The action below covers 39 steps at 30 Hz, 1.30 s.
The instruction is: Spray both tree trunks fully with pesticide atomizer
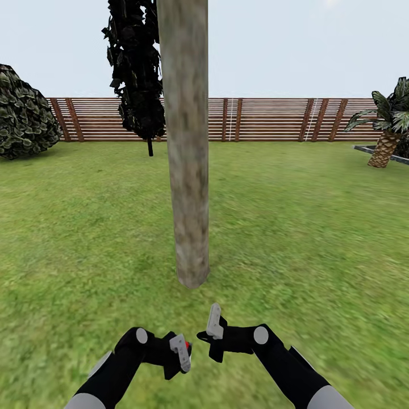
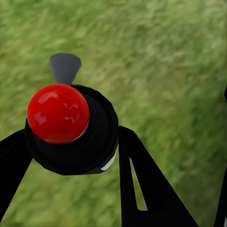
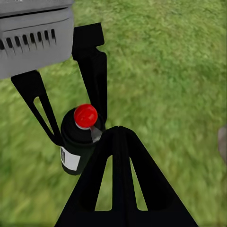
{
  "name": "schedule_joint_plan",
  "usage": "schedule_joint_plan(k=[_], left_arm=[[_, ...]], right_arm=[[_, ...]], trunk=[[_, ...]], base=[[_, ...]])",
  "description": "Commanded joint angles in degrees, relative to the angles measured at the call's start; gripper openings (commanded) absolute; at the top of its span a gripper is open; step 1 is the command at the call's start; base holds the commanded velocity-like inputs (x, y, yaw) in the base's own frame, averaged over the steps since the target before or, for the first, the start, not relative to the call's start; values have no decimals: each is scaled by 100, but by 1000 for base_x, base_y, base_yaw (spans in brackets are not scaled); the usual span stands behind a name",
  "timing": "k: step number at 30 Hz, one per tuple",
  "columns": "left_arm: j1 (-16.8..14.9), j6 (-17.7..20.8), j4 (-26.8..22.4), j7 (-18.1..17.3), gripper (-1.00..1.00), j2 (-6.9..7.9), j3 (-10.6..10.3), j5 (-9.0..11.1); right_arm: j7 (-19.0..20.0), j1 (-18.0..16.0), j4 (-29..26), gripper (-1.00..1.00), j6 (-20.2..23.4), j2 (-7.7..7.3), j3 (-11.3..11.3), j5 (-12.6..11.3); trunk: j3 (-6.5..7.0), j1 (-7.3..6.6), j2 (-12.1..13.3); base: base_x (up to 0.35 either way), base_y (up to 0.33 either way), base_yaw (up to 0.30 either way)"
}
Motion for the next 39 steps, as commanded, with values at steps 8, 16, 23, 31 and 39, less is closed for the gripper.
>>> schedule_joint_plan(k=[8,16,23,31,39], left_arm=[[-10,-16,12,4,-100,-7,-1,20],[-16,-23,12,4,-100,-8,14,258],[-17,-33,12,4,-100,-15,24,329],[-20,-42,12,5,-100,-52,17,596],[-20,-48,21,6,-100,-60,16,655]], right_arm=[[0,0,0,-100,-3,2,0,-1],[0,0,0,-100,-3,1,0,-2],[0,0,-1,-100,-3,0,0,-2],[0,0,-8,-100,-3,1,0,-2],[0,0,-7,-100,-3,0,0,-2]], trunk=[[0,0,0],[0,0,0],[0,0,0],[0,0,0],[0,0,0]], base=[[0,0,0],[0,0,0],[0,0,0],[0,0,0],[0,0,0]])
